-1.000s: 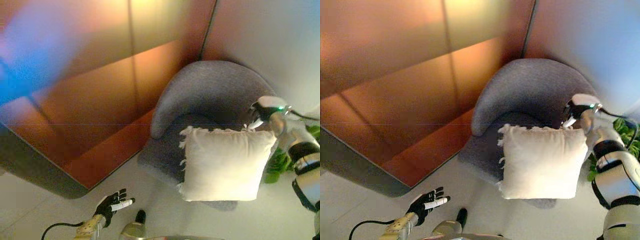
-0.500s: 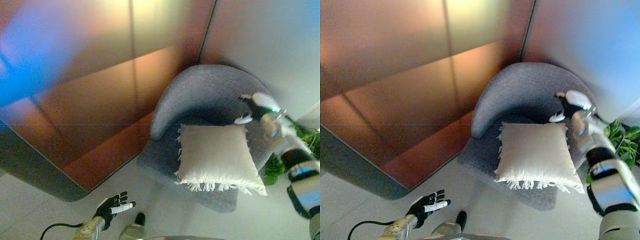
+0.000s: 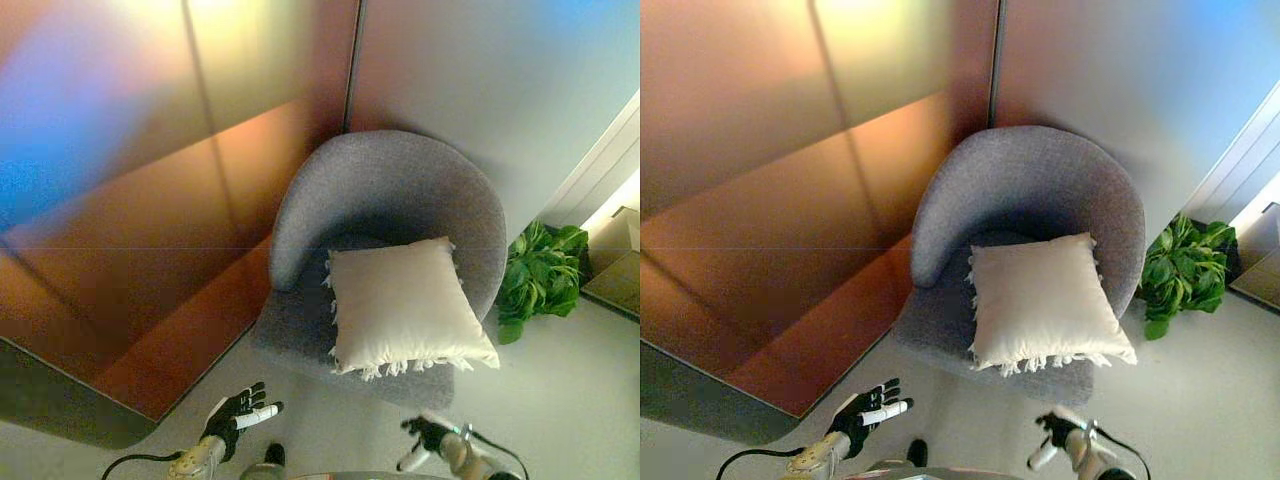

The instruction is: Pick up the pillow and put it on the sofa.

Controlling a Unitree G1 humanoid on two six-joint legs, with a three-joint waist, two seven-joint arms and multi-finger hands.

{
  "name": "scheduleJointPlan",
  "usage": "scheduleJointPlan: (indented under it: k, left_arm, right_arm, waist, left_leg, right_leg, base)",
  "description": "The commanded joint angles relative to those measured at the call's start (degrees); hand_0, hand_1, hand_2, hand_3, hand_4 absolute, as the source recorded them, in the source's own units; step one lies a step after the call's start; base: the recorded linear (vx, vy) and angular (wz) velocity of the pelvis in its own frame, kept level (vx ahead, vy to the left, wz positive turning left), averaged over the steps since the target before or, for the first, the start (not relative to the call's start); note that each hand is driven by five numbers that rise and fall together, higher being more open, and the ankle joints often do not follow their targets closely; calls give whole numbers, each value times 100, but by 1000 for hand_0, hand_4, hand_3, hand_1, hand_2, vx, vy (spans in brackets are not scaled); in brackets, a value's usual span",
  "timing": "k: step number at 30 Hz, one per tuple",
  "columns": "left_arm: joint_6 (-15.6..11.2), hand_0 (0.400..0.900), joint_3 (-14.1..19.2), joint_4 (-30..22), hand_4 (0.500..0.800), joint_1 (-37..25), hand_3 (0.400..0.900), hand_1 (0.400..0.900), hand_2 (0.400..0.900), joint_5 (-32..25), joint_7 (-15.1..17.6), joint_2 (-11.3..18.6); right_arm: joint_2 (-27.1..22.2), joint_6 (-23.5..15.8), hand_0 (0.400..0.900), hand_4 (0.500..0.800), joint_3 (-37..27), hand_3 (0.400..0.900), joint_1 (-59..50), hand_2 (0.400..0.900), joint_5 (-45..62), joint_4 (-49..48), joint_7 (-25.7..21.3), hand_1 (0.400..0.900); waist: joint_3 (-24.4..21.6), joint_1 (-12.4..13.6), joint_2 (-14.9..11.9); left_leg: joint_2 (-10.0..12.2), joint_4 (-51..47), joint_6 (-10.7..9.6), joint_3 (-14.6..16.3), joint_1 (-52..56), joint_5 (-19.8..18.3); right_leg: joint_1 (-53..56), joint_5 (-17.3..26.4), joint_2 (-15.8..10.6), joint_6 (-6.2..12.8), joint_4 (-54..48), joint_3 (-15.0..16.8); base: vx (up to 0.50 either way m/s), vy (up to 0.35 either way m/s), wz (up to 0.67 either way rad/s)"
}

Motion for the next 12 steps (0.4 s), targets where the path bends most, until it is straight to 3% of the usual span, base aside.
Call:
scheduleJointPlan:
  k: [1,8,12]
  left_arm:
    - [-648,900,-76,300,800,-531,900,900,900,19,-45,-92]
    - [-774,900,-121,501,800,-563,900,900,900,-103,-125,-135]
    - [-713,900,-115,521,800,-606,900,900,900,-120,-152,-160]
  right_arm:
    - [-116,-167,900,800,-18,900,-399,900,-256,220,-314,900]
    - [-87,-315,900,800,-49,900,-411,900,-554,431,-470,900]
    - [-57,-308,900,800,-26,900,-443,900,-567,486,-446,900]
  waist:
    - [-95,11,26]
    - [-153,-64,84]
    - [-201,-67,92]
  left_leg:
    - [-26,23,-89,65,343,-736]
    - [-56,23,-82,137,393,-771]
    - [-63,23,-76,169,424,-794]
  right_leg:
    - [-269,-104,-159,305,450,-29]
    - [-256,-118,-154,311,440,-28]
    - [-225,-129,-149,310,423,-45]
  base:
    - [-53,42,1]
    - [-43,38,-2]
    - [0,0,0]
